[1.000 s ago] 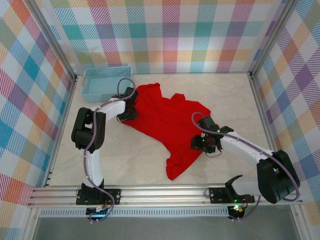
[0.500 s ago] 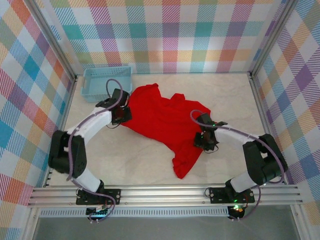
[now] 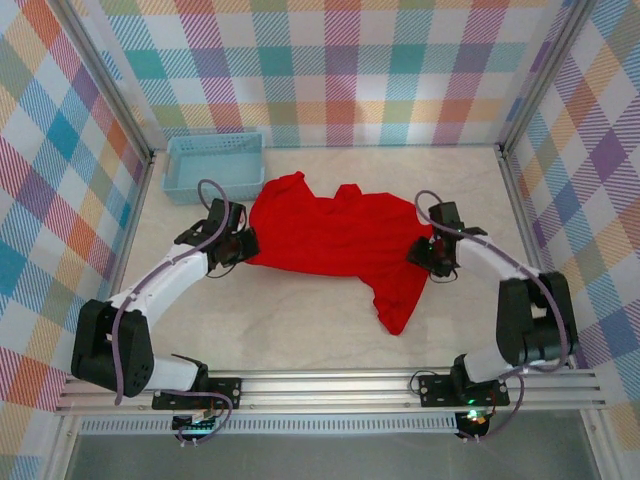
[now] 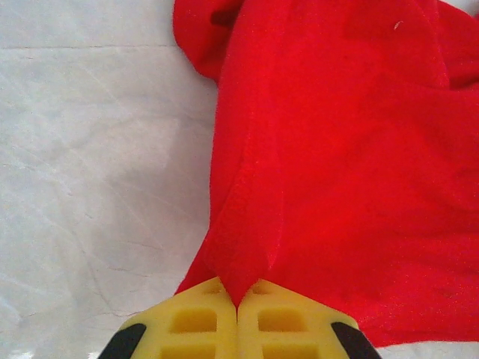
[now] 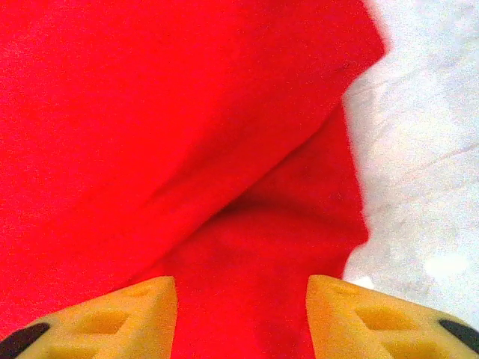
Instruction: Fold the inside-out t-shirt
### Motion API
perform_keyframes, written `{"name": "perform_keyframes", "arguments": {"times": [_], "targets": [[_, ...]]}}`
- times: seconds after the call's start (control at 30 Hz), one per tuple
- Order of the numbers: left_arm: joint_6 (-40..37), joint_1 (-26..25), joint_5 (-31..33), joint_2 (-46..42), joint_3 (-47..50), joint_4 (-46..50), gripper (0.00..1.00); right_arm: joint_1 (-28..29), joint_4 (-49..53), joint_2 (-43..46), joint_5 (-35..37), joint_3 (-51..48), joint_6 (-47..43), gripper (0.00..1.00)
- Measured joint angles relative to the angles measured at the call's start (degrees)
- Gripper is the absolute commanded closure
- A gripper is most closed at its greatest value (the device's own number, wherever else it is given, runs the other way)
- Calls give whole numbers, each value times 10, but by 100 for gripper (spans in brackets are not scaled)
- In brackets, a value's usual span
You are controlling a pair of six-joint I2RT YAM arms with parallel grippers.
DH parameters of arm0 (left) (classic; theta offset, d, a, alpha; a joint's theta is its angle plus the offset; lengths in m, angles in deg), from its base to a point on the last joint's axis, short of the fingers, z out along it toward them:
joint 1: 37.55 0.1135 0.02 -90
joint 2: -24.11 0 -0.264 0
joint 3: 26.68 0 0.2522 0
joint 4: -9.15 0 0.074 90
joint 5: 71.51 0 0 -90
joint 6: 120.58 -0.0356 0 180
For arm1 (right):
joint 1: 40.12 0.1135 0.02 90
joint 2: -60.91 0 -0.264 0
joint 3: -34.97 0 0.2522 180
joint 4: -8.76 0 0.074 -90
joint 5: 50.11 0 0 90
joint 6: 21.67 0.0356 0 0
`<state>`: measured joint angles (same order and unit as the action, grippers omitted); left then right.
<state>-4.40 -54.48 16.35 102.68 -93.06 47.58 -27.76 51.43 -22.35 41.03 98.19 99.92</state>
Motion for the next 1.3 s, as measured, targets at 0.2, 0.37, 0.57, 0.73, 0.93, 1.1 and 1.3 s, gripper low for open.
{"name": "perform_keyframes", "arguments": {"times": [0.2,0.37,0.57,0.73,0.93,1.1,1.3], "targets": [[7,0,1,37,0,-6,67,151,75,89,41,-5,8,47],[7,0,17,49,0,4,59,218,122,89,63,-43,43,49],[7,0,31,57,0,14,56,238,144,86,88,-63,66,53],[8,0,38,67,1,20,52,266,138,58,93,-63,70,55],[8,0,52,95,3,22,52,270,126,27,111,-55,70,61],[7,0,60,117,3,22,51,270,115,5,134,-34,70,63],[8,0,74,133,3,24,52,270,110,-19,159,-11,64,75]]}}
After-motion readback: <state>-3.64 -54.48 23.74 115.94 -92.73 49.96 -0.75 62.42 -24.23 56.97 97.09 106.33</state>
